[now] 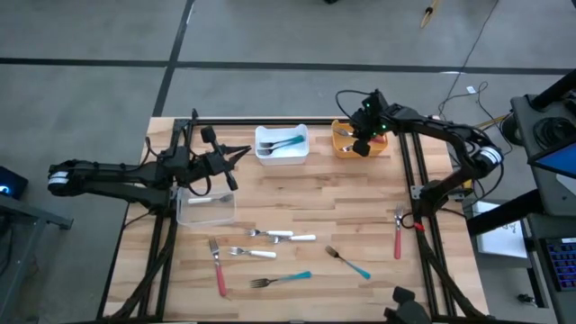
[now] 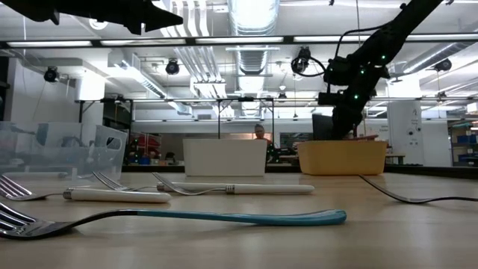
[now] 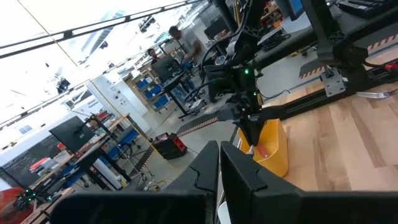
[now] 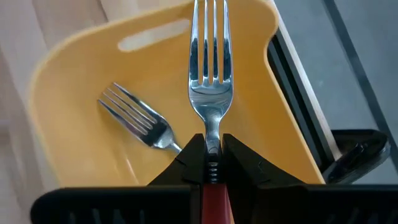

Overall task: Sort silverware by color (type)
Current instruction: Put the top pink fork into the yellow bin, then put the top white fork into the transparent bin

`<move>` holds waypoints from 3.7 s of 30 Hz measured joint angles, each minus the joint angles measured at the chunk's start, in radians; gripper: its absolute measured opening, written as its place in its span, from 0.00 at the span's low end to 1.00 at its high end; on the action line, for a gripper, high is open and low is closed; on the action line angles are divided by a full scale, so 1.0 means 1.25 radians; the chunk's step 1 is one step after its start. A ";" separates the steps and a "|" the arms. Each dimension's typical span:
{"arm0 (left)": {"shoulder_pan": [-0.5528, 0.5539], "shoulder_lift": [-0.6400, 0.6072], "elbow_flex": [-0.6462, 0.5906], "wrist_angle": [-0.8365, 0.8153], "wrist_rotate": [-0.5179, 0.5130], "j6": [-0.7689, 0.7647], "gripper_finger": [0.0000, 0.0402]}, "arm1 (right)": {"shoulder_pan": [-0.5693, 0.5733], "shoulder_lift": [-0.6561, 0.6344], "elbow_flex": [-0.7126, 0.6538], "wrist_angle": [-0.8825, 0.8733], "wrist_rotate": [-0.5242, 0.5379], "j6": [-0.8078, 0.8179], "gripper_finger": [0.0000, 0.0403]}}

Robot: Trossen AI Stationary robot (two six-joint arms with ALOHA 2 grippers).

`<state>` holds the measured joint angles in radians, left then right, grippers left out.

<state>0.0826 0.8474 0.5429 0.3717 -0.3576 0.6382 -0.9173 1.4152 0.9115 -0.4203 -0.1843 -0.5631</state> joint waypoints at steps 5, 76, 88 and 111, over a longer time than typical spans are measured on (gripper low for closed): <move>0.000 0.000 0.000 0.000 0.000 0.000 0.00 | 0.000 0.009 0.000 0.008 0.014 -0.004 0.07; -0.006 0.002 -0.001 -0.264 0.107 -0.596 0.00 | 0.399 -0.273 -0.108 0.233 0.077 0.348 0.15; -0.006 0.002 -0.001 -0.263 0.107 -0.623 0.00 | 0.560 -0.159 -0.116 0.381 0.108 0.410 0.15; -0.006 0.002 -0.001 -0.250 0.105 -0.660 0.00 | 0.714 0.118 0.081 0.472 0.099 0.367 0.15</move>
<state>0.0746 0.8501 0.5415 0.0589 -0.2258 -0.1869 -0.0250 1.5623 1.0124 0.1696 -0.0601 -0.1047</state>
